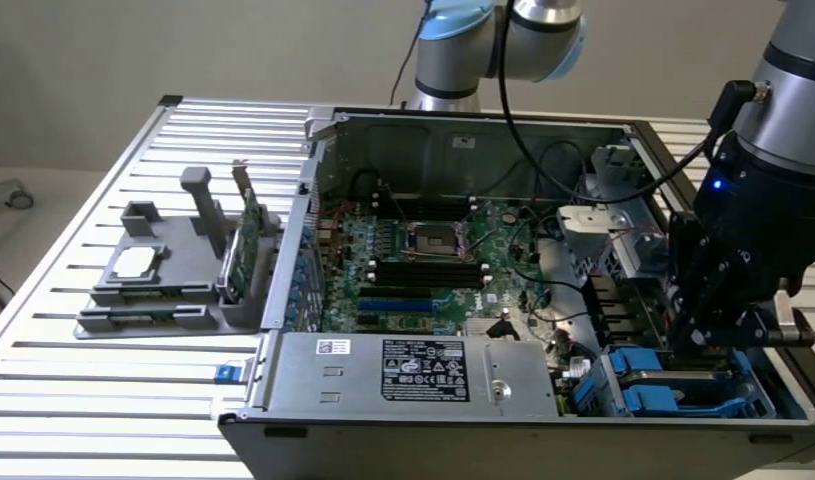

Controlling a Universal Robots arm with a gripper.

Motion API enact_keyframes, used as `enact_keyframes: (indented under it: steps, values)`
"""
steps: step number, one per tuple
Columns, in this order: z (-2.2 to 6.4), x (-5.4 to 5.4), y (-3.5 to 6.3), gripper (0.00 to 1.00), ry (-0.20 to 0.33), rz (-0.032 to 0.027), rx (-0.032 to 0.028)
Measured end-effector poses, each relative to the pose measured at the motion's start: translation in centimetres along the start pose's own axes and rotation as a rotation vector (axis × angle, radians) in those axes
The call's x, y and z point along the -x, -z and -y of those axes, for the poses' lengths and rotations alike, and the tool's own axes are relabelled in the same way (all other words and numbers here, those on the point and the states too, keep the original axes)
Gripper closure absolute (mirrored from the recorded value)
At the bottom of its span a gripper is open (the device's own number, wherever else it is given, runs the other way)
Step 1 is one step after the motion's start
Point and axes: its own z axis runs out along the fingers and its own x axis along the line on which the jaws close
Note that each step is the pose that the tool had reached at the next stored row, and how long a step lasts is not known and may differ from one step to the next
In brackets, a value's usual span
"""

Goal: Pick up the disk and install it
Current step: 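Insert the second disk wire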

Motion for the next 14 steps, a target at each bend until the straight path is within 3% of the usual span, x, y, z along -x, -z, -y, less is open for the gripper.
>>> enact_keyframes:
  steps: [14]
  values:
    - [0.00,0.34,-0.23,0.83,0.001,-0.0127,-0.0003]
